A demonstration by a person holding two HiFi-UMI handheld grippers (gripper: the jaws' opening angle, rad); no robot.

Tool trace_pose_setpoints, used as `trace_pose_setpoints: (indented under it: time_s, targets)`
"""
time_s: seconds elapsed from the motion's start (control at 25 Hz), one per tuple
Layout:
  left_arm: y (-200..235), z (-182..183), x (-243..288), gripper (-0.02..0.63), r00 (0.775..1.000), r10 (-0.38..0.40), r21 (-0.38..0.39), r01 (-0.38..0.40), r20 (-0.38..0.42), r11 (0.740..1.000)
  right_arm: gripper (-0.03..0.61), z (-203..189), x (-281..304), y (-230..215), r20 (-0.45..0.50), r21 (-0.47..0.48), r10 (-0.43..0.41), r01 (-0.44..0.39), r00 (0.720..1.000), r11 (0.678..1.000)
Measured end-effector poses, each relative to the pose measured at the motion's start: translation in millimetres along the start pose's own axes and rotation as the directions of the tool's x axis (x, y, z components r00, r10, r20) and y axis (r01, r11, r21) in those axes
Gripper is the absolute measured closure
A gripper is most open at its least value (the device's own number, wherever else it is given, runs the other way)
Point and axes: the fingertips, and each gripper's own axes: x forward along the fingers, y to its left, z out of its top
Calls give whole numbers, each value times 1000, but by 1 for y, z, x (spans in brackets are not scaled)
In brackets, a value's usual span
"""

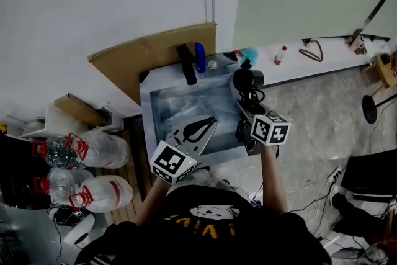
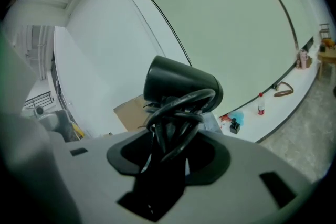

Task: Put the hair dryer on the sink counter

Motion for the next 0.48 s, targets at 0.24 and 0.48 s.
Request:
trace_pose_setpoints:
  time_s: [0.24, 0.48]
  targets:
    - [33, 5, -6, 589, 1000, 5, 8, -5, 12, 1000, 401, 24, 67, -18, -39, -37, -49, 48, 998, 998]
    - [67, 3, -17, 589, 999, 48, -8, -48, 12, 999, 400, 25, 138, -47, -128, -54, -116, 110, 985, 992]
